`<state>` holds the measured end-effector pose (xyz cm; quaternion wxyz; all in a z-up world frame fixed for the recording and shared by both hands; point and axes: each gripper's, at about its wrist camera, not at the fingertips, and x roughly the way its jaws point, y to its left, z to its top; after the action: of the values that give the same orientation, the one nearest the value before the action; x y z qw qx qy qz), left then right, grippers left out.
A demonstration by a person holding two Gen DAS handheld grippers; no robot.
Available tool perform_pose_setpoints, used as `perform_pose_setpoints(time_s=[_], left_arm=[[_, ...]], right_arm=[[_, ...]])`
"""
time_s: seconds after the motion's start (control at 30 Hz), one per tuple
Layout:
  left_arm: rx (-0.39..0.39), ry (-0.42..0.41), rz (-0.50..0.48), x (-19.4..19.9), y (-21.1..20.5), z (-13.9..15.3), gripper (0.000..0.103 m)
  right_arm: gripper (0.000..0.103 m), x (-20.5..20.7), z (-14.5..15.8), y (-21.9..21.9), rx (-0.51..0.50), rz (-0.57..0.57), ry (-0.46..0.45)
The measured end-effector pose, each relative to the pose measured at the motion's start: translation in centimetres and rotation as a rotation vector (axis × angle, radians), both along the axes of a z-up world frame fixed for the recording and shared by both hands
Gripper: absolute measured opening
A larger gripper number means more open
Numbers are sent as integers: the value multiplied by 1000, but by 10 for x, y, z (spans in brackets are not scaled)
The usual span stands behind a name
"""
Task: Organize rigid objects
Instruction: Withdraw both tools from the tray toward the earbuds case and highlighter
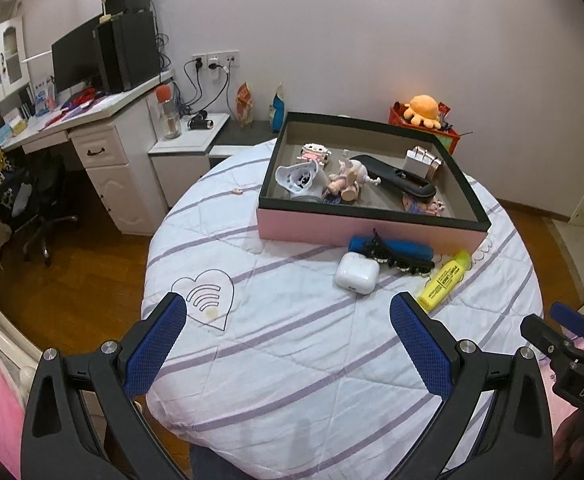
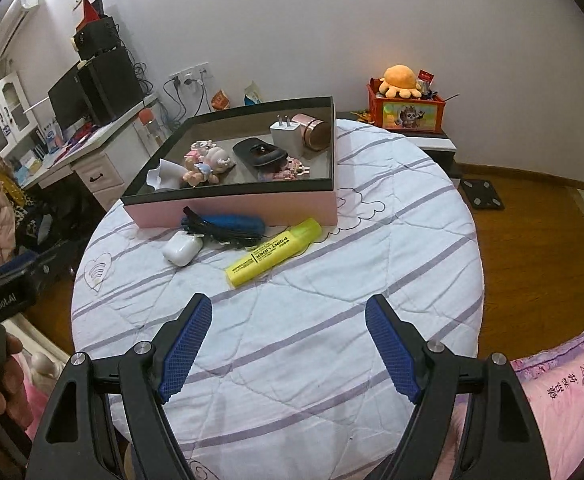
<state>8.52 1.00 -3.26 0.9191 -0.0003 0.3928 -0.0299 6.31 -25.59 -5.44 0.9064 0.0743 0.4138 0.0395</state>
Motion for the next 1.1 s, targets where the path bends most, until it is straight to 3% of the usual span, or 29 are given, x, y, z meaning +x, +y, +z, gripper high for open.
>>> perform_pose_setpoints(time_s=[0.73,0.9,1.1], left_arm=[[-15,42,2,2,6,-17,103],[-27,58,-33,9,1,-29,103],[18,79,-107,32,-25,-50,103]], right_arm=[[81,3,-2,4,-14,6,13],[81,10,-9,3,-17,-4,37],[81,24,-19,4,-31,-22,73]])
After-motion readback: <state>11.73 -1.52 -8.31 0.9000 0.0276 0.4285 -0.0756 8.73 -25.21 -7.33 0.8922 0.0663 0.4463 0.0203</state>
